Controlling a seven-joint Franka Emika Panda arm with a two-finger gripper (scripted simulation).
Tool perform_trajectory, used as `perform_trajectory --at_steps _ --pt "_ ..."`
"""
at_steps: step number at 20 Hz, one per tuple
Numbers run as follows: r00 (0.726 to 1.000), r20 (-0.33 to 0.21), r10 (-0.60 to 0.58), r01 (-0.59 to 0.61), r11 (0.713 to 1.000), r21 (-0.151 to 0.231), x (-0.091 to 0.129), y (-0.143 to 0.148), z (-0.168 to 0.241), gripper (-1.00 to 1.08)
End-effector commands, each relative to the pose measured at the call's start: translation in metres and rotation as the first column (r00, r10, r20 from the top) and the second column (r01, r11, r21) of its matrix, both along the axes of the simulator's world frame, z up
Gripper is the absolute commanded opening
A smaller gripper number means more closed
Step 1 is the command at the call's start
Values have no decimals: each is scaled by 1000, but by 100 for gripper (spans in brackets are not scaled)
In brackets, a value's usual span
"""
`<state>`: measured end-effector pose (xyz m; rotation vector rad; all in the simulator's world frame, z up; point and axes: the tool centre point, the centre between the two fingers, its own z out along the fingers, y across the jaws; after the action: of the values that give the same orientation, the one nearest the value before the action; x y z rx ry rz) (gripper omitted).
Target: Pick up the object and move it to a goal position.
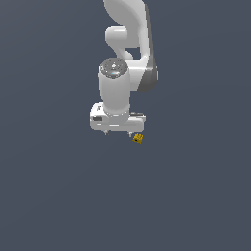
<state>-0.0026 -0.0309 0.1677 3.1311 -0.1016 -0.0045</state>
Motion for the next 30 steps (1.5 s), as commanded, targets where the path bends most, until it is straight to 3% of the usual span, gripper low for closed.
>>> perform_trajectory --at_steps 1,10,16,23,30 --pt "1000 -1 16 -16 1000 -1 -1 1 -2 100" --pt "986 -4 167 -167 986 -4 -7 13 -16 100" --pt "942 -8 337 -337 942 -6 -15 28 -31 100" --pt "836 -11 549 -549 836 -4 -27 48 -51 100" --pt "681 -10 732 -732 681 1 -41 68 -69 100"
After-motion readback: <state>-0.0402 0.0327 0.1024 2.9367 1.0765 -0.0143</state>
